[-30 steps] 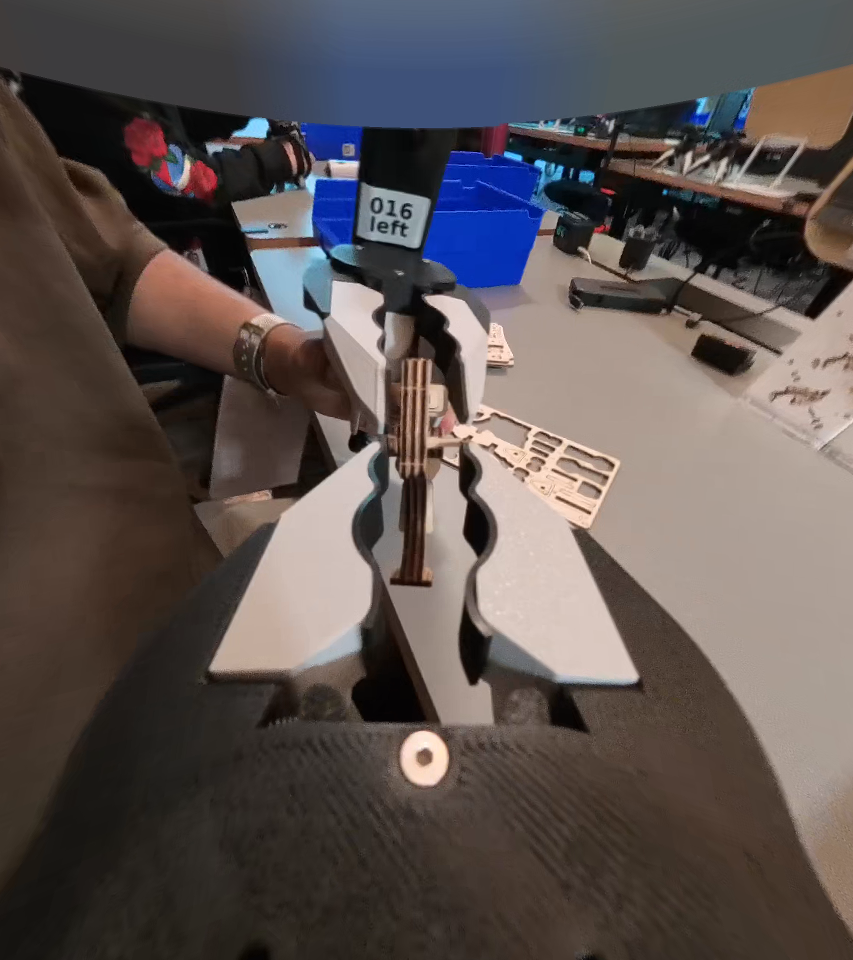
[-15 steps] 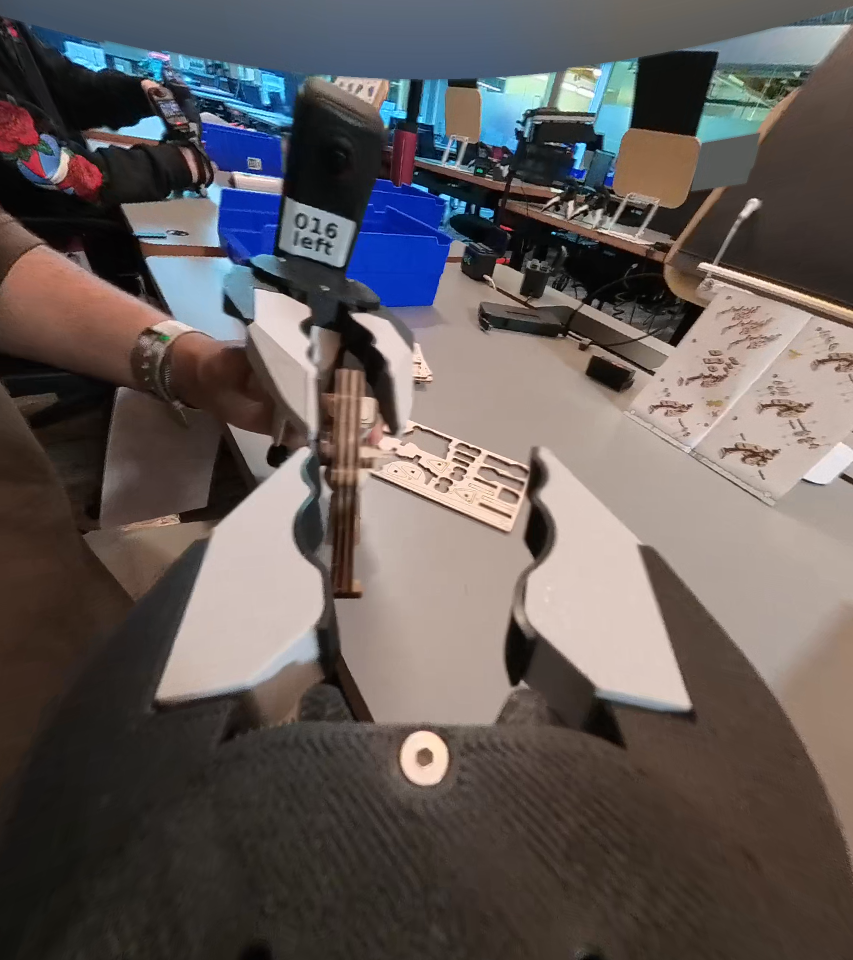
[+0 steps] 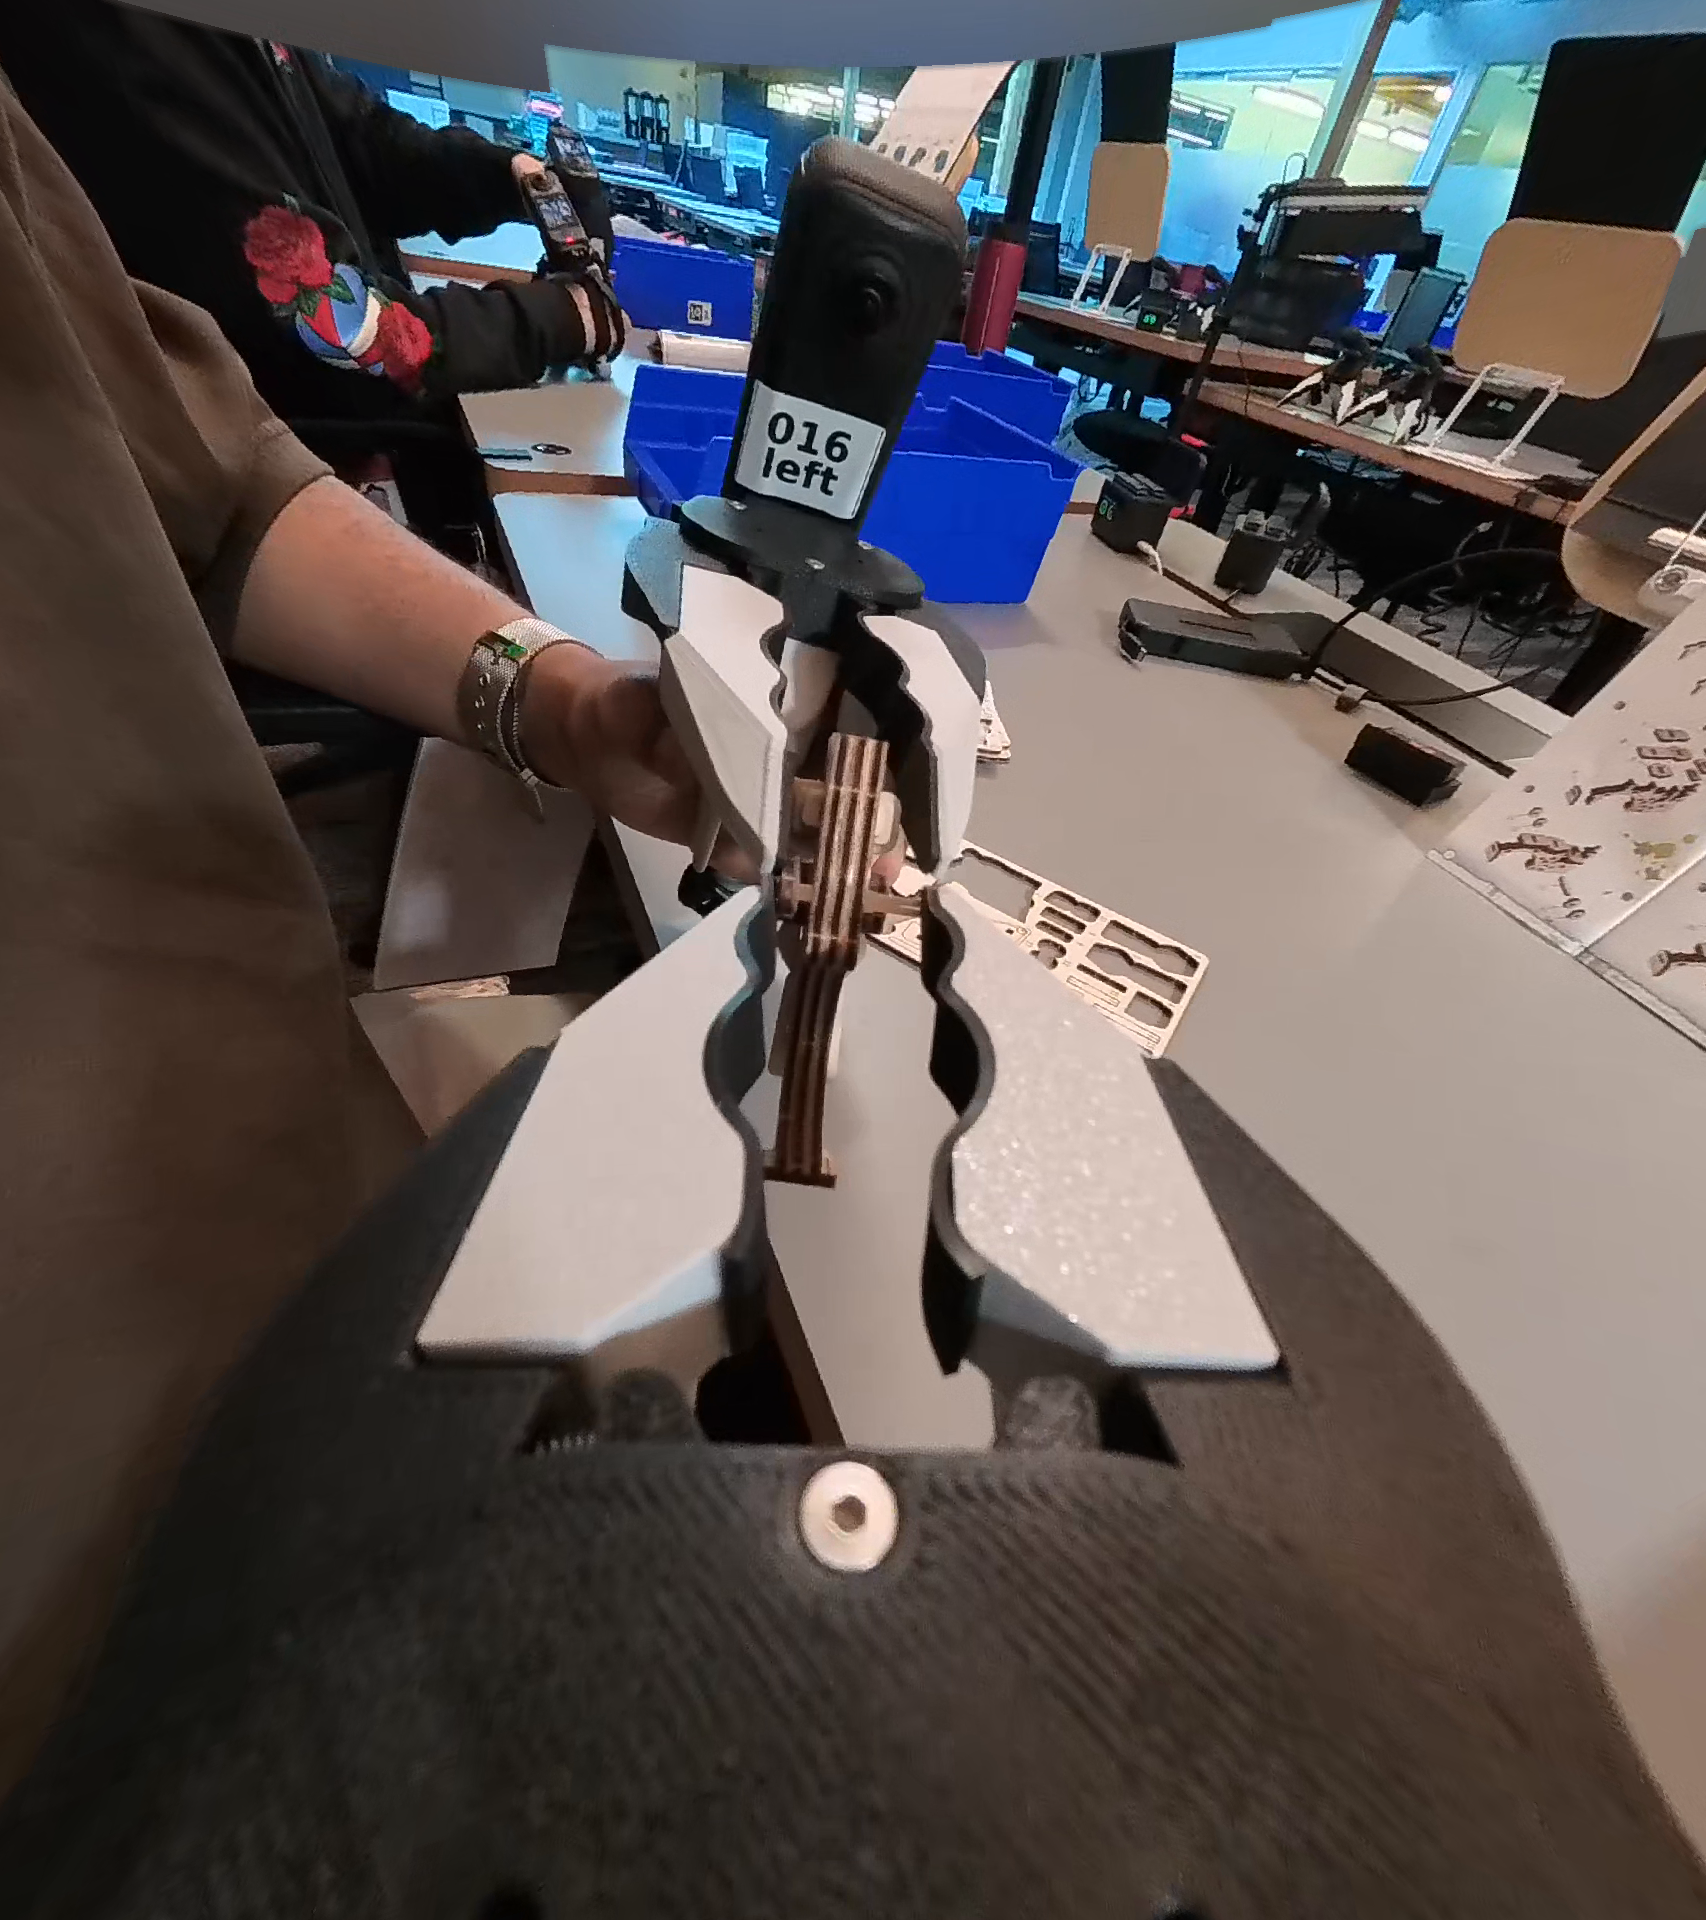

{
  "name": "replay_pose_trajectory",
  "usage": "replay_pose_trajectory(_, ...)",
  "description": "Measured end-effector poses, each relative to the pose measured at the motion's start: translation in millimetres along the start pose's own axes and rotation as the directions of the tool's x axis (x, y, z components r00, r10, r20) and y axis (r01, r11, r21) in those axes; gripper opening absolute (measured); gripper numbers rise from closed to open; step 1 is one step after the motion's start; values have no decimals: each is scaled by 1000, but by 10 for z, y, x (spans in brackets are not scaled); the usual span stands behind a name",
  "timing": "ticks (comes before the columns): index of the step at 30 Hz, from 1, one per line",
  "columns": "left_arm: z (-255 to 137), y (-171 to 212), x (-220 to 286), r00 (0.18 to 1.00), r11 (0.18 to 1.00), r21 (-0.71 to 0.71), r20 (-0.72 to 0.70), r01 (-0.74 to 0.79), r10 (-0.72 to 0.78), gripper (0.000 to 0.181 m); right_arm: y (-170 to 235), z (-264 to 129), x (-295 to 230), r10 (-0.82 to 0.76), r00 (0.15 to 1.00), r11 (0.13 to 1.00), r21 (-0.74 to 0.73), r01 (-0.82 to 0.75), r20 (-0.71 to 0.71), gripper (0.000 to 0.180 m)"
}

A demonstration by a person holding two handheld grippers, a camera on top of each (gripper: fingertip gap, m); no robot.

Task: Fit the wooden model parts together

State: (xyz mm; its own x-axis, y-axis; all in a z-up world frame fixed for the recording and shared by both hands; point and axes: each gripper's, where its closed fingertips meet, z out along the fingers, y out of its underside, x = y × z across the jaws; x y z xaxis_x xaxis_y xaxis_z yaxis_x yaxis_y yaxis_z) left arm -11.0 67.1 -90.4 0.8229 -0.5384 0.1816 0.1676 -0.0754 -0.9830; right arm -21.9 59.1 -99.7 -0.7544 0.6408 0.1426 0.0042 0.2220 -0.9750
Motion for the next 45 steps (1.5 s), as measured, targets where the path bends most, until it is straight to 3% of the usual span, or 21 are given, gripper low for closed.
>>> replay_pose_trajectory(5, -13, 7, -43, 1000, 1000, -1, 17, 10, -10, 24, 1, -1, -81, 82, 993, 997, 5, -83, 86, 49)
replay_pose_trajectory(13, 23, 20, 11, 1000, 1000, -11, -8, 12, -12, 24, -17, -53, -33, 188, 974, 981, 22, -192, 127, 29)
replay_pose_trajectory(21, 35, 32, 32, 1000, 1000, -20, -20, 14, -14, 24, -24, -86, -81, 250, 947, 966, 18, -258, 200, 34)
replay_pose_trajectory(24, 49, 37, 54, 999, 1000, -25, -30, 15, -16, 24, -23, -100, -65, 286, 935, 955, 16, -296, 209, 27)
replay_pose_trajectory(36, 70, 10, 88, 998, 999, -4, -47, 44, -44, 23, -11, -118, -102, 312, 921, 948, -14, -318, 234, 26)
replay_pose_trajectory(45, 51, 73, 30, 999, 994, -97, 14, -40, 42, 24, 28, -109, -61, 329, 922, 944, -36, -329, 206, 26)
